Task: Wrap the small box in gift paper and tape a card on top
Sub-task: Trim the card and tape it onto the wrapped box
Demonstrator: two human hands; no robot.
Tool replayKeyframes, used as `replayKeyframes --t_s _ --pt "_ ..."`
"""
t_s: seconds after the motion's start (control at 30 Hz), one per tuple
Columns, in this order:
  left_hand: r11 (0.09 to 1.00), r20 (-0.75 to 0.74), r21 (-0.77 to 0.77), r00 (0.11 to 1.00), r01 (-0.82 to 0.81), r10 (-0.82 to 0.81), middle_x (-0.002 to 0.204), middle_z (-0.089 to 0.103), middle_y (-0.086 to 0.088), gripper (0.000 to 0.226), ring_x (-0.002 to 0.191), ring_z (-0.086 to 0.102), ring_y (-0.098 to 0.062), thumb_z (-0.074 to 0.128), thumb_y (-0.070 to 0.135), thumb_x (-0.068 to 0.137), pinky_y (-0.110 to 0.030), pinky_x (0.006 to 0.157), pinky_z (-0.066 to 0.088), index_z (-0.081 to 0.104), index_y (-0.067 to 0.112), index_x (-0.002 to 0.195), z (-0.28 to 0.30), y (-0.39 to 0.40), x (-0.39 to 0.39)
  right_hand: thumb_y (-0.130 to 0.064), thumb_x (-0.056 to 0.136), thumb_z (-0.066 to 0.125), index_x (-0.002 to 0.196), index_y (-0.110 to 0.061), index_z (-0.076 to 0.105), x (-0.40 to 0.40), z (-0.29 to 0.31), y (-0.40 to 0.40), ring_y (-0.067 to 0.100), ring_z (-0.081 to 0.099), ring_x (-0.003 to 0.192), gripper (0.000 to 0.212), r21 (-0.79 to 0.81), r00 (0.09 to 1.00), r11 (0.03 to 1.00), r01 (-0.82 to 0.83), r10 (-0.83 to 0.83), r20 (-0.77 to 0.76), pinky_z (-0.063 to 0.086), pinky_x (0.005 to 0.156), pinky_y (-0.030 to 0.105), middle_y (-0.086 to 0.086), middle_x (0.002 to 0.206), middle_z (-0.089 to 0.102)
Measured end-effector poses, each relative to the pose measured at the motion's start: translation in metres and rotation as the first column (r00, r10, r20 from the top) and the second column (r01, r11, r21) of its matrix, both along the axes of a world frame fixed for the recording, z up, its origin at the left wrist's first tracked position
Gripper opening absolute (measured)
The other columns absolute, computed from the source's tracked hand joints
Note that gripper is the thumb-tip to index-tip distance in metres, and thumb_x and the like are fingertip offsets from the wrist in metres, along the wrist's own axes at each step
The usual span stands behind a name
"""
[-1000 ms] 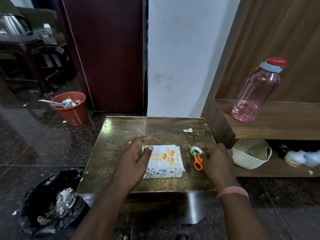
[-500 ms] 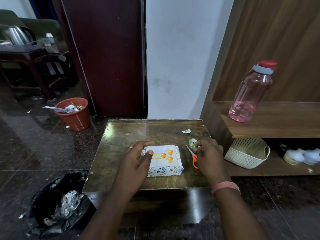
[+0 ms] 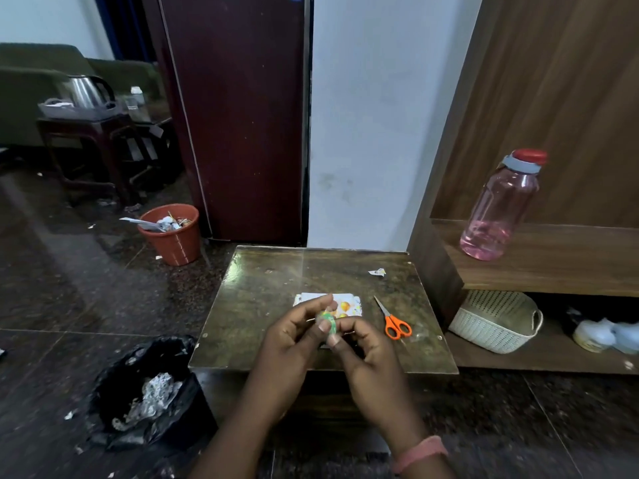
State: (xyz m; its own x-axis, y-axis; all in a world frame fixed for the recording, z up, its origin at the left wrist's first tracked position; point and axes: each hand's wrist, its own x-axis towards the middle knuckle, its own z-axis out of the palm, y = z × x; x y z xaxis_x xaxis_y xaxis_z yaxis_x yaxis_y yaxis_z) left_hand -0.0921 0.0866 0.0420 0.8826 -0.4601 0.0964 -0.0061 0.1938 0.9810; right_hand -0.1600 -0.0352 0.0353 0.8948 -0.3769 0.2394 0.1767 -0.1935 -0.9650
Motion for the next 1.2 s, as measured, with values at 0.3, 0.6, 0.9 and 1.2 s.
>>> replayKeyframes --t_s 0.3,0.6,0.9,1.2 --pt "0.998 -0.07 -0.058 0.997 -0.02 0.016 0.119 0.076 -0.007 0.043 0.117 0.07 -0.031 0.077 0.01 0.086 -0.044 0.101 0.053 0.068 0.016 0.128 -0.006 0.018 -0.009 -0.004 0.096 0.067 0.109 -0.025 0.072 -0.005 0.006 0.001 0.015 0.067 0.087 0.025 0.111 0.995 0.989 -0.097 0.098 0.0 0.056 0.084 0.031 0.006 0.093 0.073" --pt "0.977 0.056 0.207 0.997 0.047 -0.06 0.121 0.076 0.006 0.041 0.115 0.071 -0.013 0.074 0.014 0.094 -0.036 0.102 0.054 0.067 0.029 0.131 -0.002 0.017 0.003 0.0 0.094 0.068 0.094 -0.013 0.076 0.008 0.006 -0.012 0.012 0.073 0.084 0.015 0.123 1.0 0.992 -0.021 0.02 0.003 0.055 0.076 0.023 0.001 0.091 0.078" --pt "0.962 0.159 0.25 0.975 0.113 -0.156 0.127 0.073 0.0 0.044 0.118 0.068 -0.017 0.074 0.006 0.093 -0.03 0.099 0.054 0.066 0.02 0.134 -0.009 0.014 0.013 -0.003 0.096 0.065 0.086 -0.018 0.069 0.019 0.0 -0.023 0.012 0.065 0.076 0.019 0.067 0.992 0.99 -0.122 0.124 -0.026 0.052 0.074 0.029 -0.001 0.079 0.07" --pt "0.944 0.117 0.329 0.992 0.013 -0.055 0.069 0.069 -0.006 0.022 0.058 0.061 -0.015 0.081 0.03 0.088 -0.032 0.055 0.053 0.07 0.011 0.088 -0.009 0.007 0.025 -0.003 0.1 0.059 0.091 -0.007 0.063 0.031 -0.005 -0.028 0.009 0.047 0.058 0.011 0.218 0.996 0.972 -0.087 0.09 -0.004 0.042 0.055 0.023 -0.006 0.07 0.057"
